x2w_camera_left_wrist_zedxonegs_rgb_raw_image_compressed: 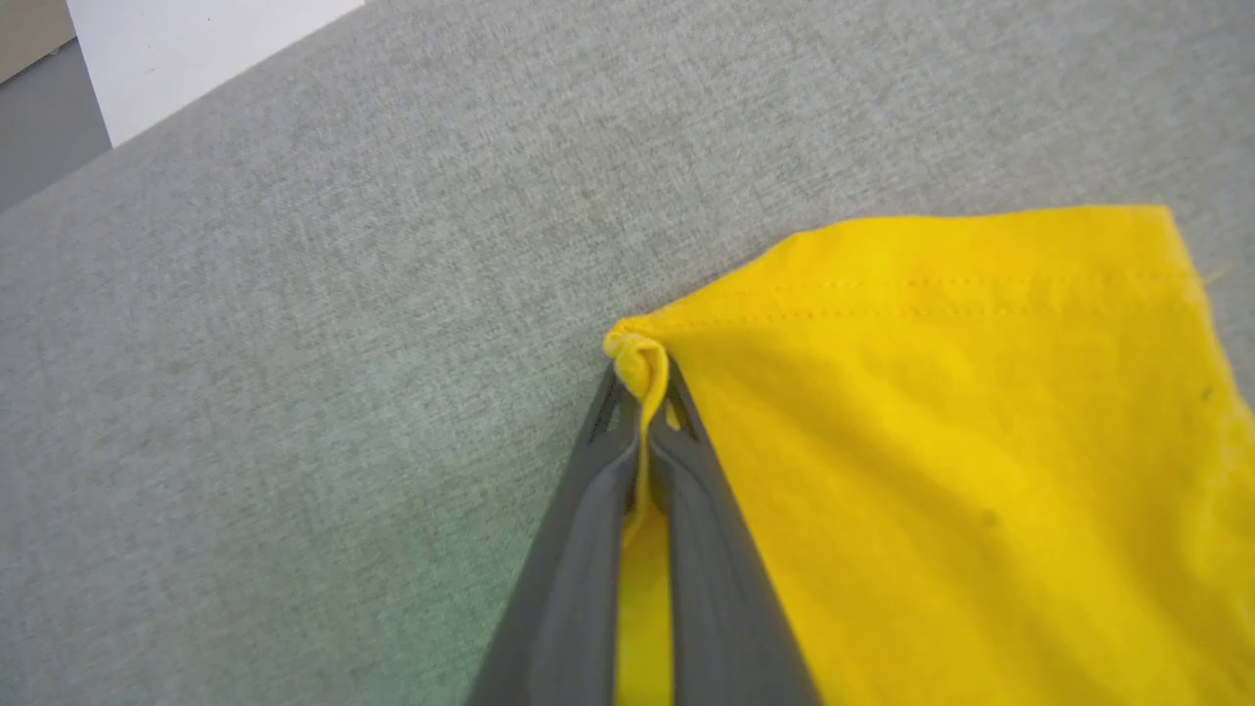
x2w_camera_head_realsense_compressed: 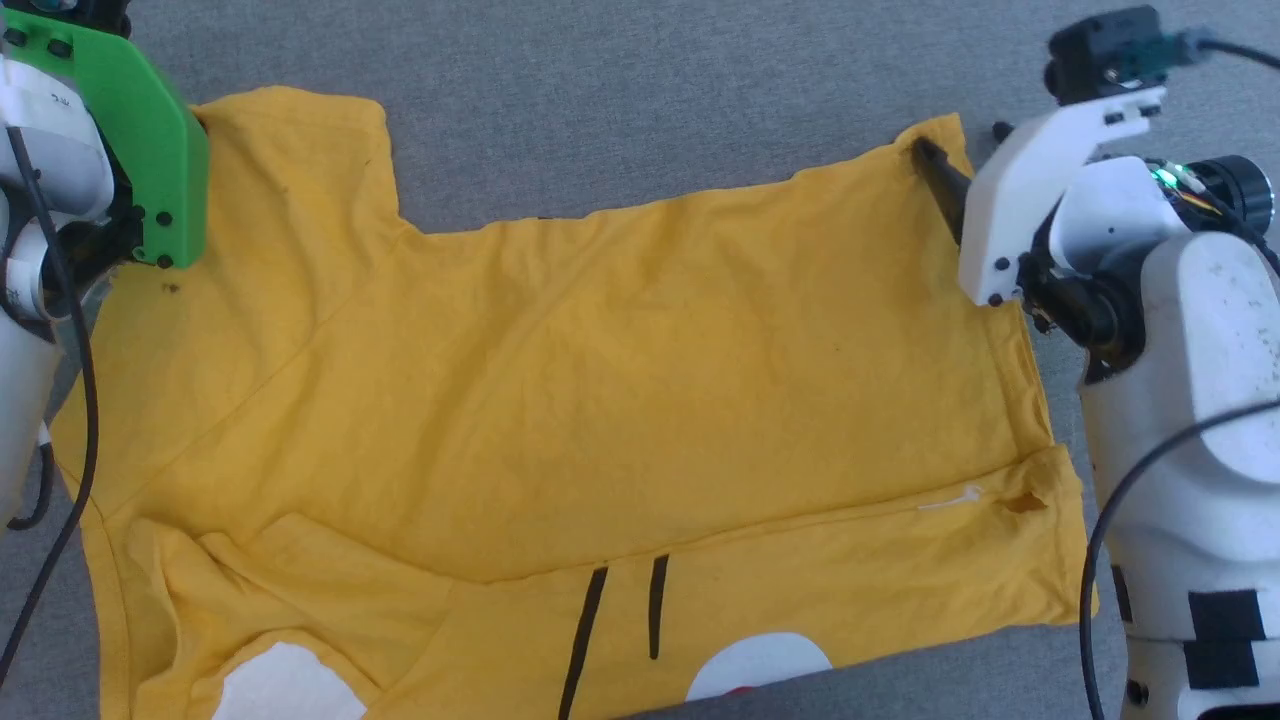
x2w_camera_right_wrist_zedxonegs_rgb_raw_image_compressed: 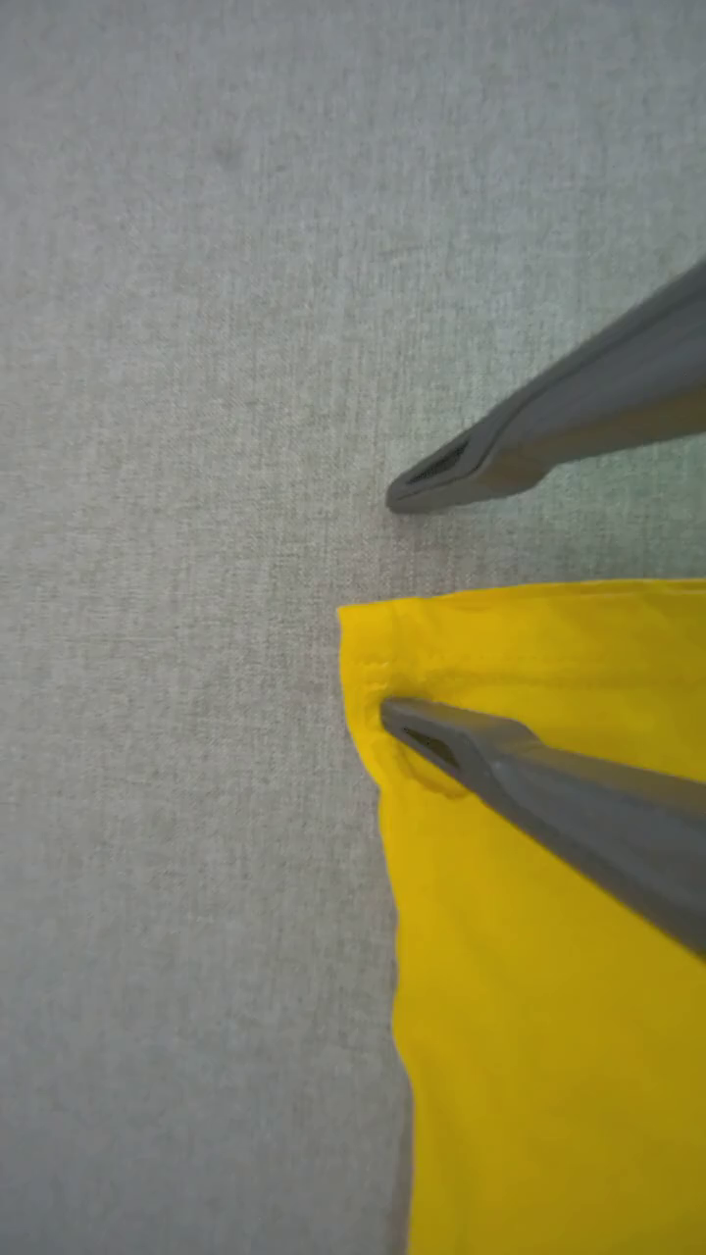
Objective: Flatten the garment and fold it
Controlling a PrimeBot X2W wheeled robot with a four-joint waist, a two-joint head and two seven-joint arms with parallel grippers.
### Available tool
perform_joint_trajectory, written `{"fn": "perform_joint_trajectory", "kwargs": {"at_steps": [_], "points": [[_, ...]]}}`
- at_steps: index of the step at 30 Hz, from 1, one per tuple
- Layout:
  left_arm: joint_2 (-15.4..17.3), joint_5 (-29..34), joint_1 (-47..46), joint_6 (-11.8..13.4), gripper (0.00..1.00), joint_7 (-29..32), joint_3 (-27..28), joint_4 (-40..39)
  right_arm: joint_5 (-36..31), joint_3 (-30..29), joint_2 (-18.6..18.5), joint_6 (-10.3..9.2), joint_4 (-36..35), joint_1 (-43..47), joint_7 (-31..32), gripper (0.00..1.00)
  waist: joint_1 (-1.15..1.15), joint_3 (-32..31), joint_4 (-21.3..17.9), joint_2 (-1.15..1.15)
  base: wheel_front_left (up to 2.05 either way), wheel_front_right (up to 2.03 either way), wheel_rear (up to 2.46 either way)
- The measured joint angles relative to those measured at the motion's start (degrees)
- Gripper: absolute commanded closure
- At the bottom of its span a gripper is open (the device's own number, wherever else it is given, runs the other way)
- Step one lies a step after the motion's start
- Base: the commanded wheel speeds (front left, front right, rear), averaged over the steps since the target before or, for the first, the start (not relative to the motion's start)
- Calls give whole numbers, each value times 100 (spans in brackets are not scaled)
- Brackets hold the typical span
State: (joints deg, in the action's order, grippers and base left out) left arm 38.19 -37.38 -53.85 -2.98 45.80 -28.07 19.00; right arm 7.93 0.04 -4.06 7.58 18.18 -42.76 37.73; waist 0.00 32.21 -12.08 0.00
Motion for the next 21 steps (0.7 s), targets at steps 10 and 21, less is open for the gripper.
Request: {"fn": "perform_joint_trajectory", "kwargs": {"at_steps": [10, 21], "points": [[-37, -46, -18, -51, 100, -175, -14, -47, -189, 134, 5, 0, 265, -505, 1194, 100, 0, 66, 85, 0, 0, 0, 0], [-30, 177, 1134, -198, 100, -2697, 129, -468, 253, 455, -132, 0, -141, 444, -723, 100, 0, -440, 109, 0, 0, 0, 0]]}}
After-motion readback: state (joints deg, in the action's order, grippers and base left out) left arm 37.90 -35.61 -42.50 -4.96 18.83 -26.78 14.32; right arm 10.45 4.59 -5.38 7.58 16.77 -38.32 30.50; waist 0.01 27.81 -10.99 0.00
